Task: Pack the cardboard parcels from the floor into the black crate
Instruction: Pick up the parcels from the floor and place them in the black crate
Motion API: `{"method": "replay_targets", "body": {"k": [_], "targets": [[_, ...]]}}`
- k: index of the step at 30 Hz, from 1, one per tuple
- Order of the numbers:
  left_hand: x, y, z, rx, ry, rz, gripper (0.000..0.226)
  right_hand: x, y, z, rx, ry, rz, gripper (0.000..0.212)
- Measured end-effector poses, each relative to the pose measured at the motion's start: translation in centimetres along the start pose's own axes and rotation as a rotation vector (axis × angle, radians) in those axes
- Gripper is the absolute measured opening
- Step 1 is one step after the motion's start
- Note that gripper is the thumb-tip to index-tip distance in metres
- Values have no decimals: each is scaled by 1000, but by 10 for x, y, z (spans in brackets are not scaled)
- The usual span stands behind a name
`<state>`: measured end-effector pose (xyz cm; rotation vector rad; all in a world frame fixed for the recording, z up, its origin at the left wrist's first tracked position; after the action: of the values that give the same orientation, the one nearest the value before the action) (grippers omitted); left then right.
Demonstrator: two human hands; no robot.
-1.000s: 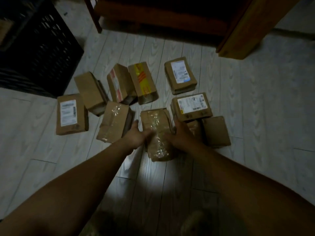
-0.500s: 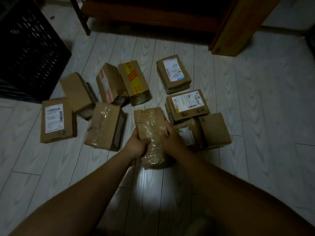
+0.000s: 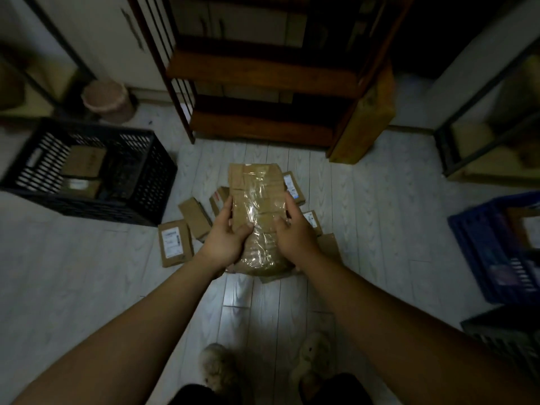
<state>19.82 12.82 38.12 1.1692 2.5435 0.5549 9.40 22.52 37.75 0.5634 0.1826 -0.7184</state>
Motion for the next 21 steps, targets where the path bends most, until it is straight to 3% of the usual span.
{"method": "replay_targets", "body": {"k": [7, 10, 16, 21], "targets": [[-47, 72, -149, 159, -86, 43, 65, -36, 85, 144, -80, -190, -46, 50], [-53, 93, -192, 230, -96, 79, 59, -40, 101, 177, -53, -268, -18, 69], [-74, 127, -242, 266, 43, 24, 69, -75, 124, 248, -230, -354, -80, 74], [-72, 158, -268, 287, 36, 100, 57, -87, 143, 290, -340, -360, -44, 70]]}}
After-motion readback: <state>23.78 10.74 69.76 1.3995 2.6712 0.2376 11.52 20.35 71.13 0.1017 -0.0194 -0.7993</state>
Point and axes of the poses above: each hand's wrist, its own y-axis away from the middle knuckle, its own x-axis out of the palm, z = x × y, the point moved 9 cm from there along -y, towards the middle knuckle, and after that the axes turned 1 degree about -y, right-handed, at the moved point
